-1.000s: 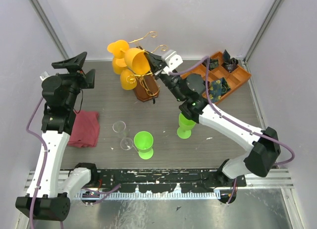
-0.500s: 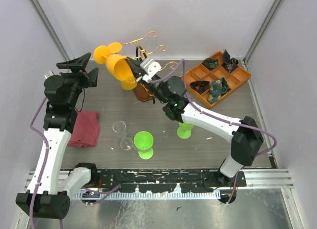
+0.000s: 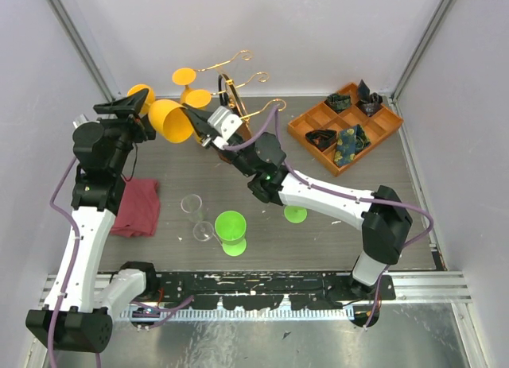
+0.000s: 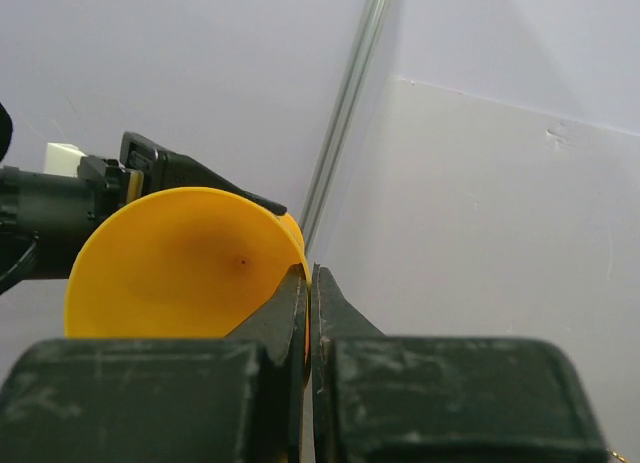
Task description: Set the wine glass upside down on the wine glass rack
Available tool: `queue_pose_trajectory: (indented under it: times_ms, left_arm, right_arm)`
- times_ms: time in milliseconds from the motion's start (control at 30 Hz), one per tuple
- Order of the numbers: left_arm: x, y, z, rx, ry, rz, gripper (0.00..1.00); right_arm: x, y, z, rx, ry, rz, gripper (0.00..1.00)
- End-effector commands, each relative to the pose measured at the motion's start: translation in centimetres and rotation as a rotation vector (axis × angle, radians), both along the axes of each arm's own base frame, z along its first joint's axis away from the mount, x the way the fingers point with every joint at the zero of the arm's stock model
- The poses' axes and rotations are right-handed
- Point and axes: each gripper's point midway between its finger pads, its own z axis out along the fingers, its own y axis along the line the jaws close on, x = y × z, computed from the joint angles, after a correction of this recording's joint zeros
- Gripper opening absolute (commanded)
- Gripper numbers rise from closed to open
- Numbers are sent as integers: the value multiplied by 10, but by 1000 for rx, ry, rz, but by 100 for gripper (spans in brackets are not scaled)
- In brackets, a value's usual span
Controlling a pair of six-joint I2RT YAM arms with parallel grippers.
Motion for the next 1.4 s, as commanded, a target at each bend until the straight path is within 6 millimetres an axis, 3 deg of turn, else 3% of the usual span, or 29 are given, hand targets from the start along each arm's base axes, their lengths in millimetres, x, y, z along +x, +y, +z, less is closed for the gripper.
queue_pose_trajectory:
  times_ms: [0,167,367,633,967,1200,1367]
  left_arm:
    - [-4,-2,2,5,-20,-12,69]
    - [-2,-2,3,-4,-27,-9,55]
    - [-1,-3,6,-8,-39,-18,39]
    - [-1,-4,0,-3,-19,-24,41]
    - [3,-8,0,1,-18,-40,37]
    - [4,-11,3,-2,-38,-54,3]
    - [6,-14,3,-12,-46,-68,0]
  right_arm:
    - [-21,-13,50,121,-90,21,1]
    - [-29,-12,45,108,-81,42,1]
    - [-23,-8,37,88,-67,12,1]
    - [-12,-1,32,68,-46,-61,1]
    - [-18,2,34,78,-52,-46,1]
    - [-22,1,34,87,-49,-29,1]
    - [-27,-1,33,88,-50,-11,2]
